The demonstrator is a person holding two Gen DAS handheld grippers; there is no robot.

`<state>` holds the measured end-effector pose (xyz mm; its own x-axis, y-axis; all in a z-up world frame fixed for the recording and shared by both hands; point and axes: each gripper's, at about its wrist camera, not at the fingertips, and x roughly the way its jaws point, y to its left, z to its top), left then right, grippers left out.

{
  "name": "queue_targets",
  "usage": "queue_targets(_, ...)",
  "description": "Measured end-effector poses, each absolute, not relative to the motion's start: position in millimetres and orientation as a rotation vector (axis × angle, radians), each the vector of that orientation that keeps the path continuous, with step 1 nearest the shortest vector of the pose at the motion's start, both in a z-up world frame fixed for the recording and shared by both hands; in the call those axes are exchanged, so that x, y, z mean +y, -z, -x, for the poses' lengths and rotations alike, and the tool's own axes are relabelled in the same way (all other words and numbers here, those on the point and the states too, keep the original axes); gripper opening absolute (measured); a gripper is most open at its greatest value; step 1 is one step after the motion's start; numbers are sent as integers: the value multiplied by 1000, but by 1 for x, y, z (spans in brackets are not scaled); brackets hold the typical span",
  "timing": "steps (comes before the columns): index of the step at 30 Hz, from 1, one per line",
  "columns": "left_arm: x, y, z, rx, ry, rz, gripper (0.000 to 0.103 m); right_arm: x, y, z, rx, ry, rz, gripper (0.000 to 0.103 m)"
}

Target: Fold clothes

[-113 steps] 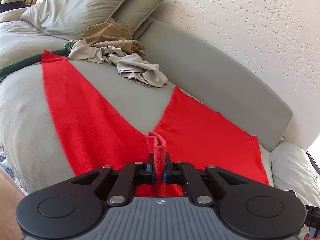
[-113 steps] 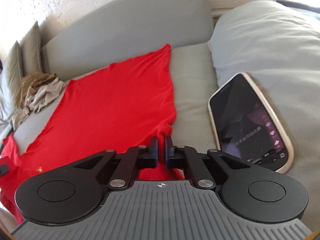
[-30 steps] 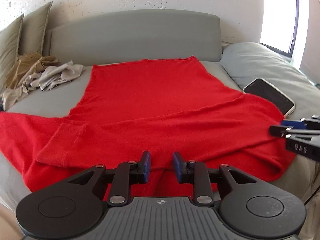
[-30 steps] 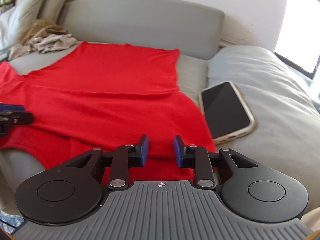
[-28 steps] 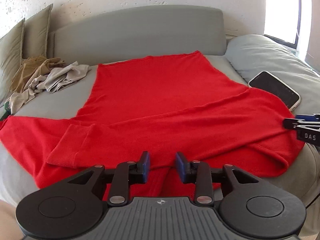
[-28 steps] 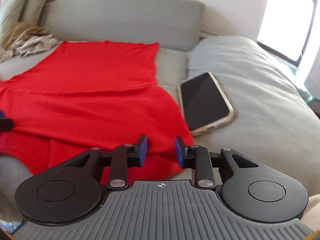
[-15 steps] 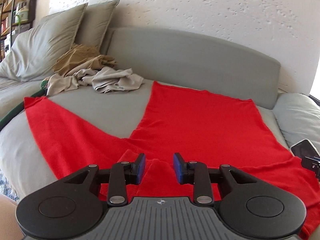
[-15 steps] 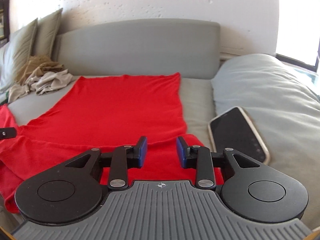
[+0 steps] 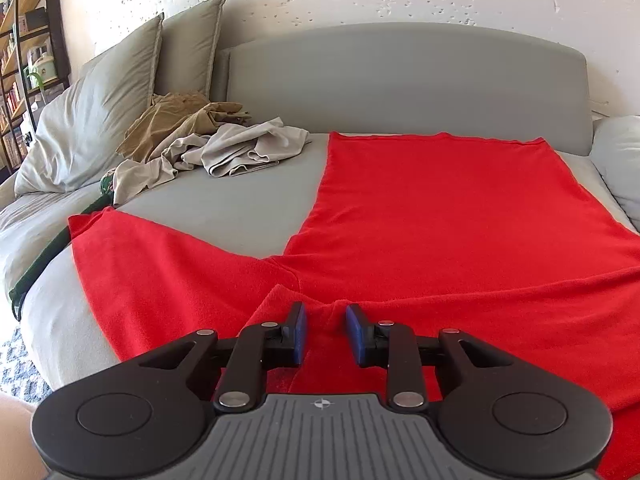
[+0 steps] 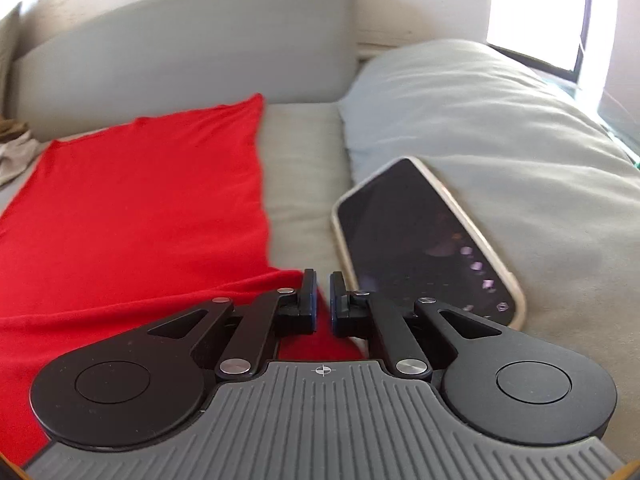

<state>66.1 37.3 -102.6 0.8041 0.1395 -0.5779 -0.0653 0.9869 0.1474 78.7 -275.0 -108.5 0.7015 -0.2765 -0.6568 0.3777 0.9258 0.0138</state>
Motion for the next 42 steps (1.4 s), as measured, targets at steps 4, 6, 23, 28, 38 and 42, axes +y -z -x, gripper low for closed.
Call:
queue_targets(4, 35, 95, -57, 587, -91, -92, 26, -271, 99, -60, 644, 316, -228, 7)
queue_targets(6, 31, 86, -45, 525, -33, -54, 23, -247, 89, -50, 593, 223, -179, 10)
queue_targets(23, -7, 108, -34, 658, 219, -79, 35, -180, 98, -30, 670, 66, 111, 21)
queue_targets(28, 11, 105, -32, 667, 201, -1, 34, -220, 91, -22, 709, 232, 11, 27)
queue_targets(38, 139, 47, -40, 545, -68, 437, 52, -186, 59, 5, 575, 45, -53, 62)
queue_targets(42, 225, 56, -57, 596, -341, 686, 50, -169, 45, 10, 536, -10, -50, 71)
